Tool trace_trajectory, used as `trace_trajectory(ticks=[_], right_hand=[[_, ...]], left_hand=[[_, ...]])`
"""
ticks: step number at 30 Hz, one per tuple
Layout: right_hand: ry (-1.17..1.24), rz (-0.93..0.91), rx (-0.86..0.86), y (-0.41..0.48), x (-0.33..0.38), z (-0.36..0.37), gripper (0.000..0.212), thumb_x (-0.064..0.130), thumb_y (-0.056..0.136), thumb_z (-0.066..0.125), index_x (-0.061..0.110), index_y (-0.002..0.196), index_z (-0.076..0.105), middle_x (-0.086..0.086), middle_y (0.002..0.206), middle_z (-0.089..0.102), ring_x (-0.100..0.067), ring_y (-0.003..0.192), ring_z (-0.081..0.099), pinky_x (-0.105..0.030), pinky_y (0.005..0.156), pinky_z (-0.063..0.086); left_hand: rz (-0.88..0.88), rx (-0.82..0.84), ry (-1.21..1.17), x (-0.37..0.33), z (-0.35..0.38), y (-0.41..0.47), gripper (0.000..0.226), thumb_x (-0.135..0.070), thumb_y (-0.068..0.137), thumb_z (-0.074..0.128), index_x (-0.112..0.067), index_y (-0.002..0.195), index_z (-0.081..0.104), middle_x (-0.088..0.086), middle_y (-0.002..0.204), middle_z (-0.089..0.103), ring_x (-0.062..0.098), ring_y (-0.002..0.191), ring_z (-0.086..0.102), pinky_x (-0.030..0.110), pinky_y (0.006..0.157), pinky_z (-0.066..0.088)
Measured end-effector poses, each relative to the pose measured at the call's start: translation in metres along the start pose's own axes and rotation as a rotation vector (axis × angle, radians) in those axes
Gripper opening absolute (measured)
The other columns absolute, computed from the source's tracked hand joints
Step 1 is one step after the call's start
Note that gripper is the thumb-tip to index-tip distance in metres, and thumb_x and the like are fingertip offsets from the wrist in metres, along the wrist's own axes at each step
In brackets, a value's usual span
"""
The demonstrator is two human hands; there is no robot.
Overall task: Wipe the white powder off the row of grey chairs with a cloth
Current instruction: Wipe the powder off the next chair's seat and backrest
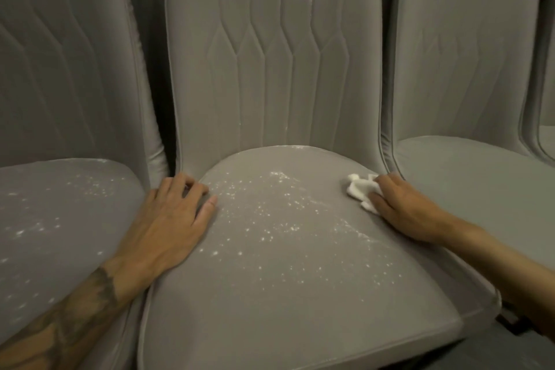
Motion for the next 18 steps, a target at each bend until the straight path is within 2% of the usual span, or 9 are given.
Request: trace_trajectory(ticks=[2, 4, 6, 9, 11, 14, 16, 18], right_hand=[[-0.01, 0.132, -0.028, 0.014, -0.011, 0.001, 0.02, 0.028, 0.102, 0.047, 0.008, 0.103, 0.05, -0.019, 0.113, 0.055, -0.033, 0.098, 0.052, -0.033, 0.078, 0.034], [-0.027, 0.139, -0.05, 0.016, 0.005, 0.007, 0.023, 0.028, 0.102, 0.047, 0.005, 0.107, 0.051, -0.018, 0.115, 0.054, -0.033, 0.098, 0.051, -0.034, 0.08, 0.034], [0.013, -0.002, -0.045, -0.002, 0.035, 0.01, 0.017, 0.031, 0.103, 0.046, 0.014, 0.101, 0.047, -0.009, 0.109, 0.051, -0.023, 0.091, 0.047, -0.029, 0.077, 0.03], [0.029, -0.202, 0.045, -0.028, 0.053, 0.007, 0.02, 0.039, 0.103, 0.04, 0.021, 0.095, 0.041, 0.003, 0.103, 0.046, -0.012, 0.086, 0.044, -0.023, 0.076, 0.029], [0.0, -0.132, 0.038, -0.019, 0.027, 0.003, 0.019, 0.037, 0.102, 0.042, 0.02, 0.096, 0.043, 0.0, 0.107, 0.05, -0.018, 0.091, 0.049, -0.025, 0.078, 0.031], [-0.01, 0.134, -0.039, 0.001, -0.005, 0.001, 0.019, 0.03, 0.102, 0.045, 0.011, 0.1, 0.048, -0.018, 0.113, 0.056, -0.032, 0.096, 0.052, -0.034, 0.079, 0.036], [-0.043, 0.116, -0.096, 0.0, 0.008, 0.008, 0.021, 0.028, 0.102, 0.047, 0.007, 0.101, 0.051, -0.018, 0.107, 0.056, -0.032, 0.091, 0.051, -0.033, 0.076, 0.033], [0.005, -0.016, -0.077, -0.022, 0.038, 0.01, 0.014, 0.032, 0.102, 0.046, 0.019, 0.096, 0.048, -0.004, 0.099, 0.051, -0.019, 0.082, 0.046, -0.027, 0.071, 0.026]], left_hand=[[0.01, 0.001, 0.016, 0.0, 0.0, -0.001, 0.045, -0.052, 0.104, 0.028, -0.024, 0.12, 0.059, -0.001, 0.117, 0.048, 0.021, 0.101, 0.05, 0.043, 0.086, 0.049], [0.002, 0.006, 0.015, 0.0, -0.001, -0.002, 0.043, -0.051, 0.104, 0.029, -0.025, 0.118, 0.059, -0.001, 0.115, 0.047, 0.021, 0.099, 0.048, 0.042, 0.085, 0.048], [0.01, 0.004, 0.007, -0.001, -0.001, -0.002, 0.043, -0.052, 0.104, 0.029, -0.025, 0.118, 0.059, -0.001, 0.115, 0.046, 0.019, 0.098, 0.047, 0.041, 0.086, 0.047], [0.003, 0.0, -0.008, -0.002, -0.002, -0.002, 0.042, -0.052, 0.104, 0.03, -0.025, 0.118, 0.059, -0.002, 0.115, 0.046, 0.02, 0.099, 0.048, 0.041, 0.087, 0.047], [0.009, 0.006, -0.011, -0.002, -0.002, -0.003, 0.039, -0.05, 0.105, 0.032, -0.025, 0.118, 0.059, -0.002, 0.116, 0.047, 0.021, 0.1, 0.05, 0.043, 0.086, 0.049], [0.008, 0.016, -0.015, -0.002, -0.003, -0.003, 0.041, -0.051, 0.105, 0.031, -0.024, 0.12, 0.059, -0.001, 0.118, 0.048, 0.022, 0.102, 0.05, 0.044, 0.088, 0.05], [-0.016, 0.011, -0.034, -0.001, -0.003, -0.002, 0.045, -0.053, 0.104, 0.029, -0.024, 0.12, 0.06, -0.002, 0.117, 0.047, 0.018, 0.101, 0.047, 0.041, 0.09, 0.047], [-0.022, -0.004, -0.054, -0.003, -0.004, -0.002, 0.046, -0.054, 0.104, 0.029, -0.024, 0.12, 0.06, -0.003, 0.115, 0.045, 0.015, 0.098, 0.042, 0.038, 0.09, 0.045]])
Point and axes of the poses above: each hand's wrist, its own y-axis towards the middle knuckle, its own z-axis out of the palm, x = y × z, the point moved 3 cm from there along y, towards the middle knuckle
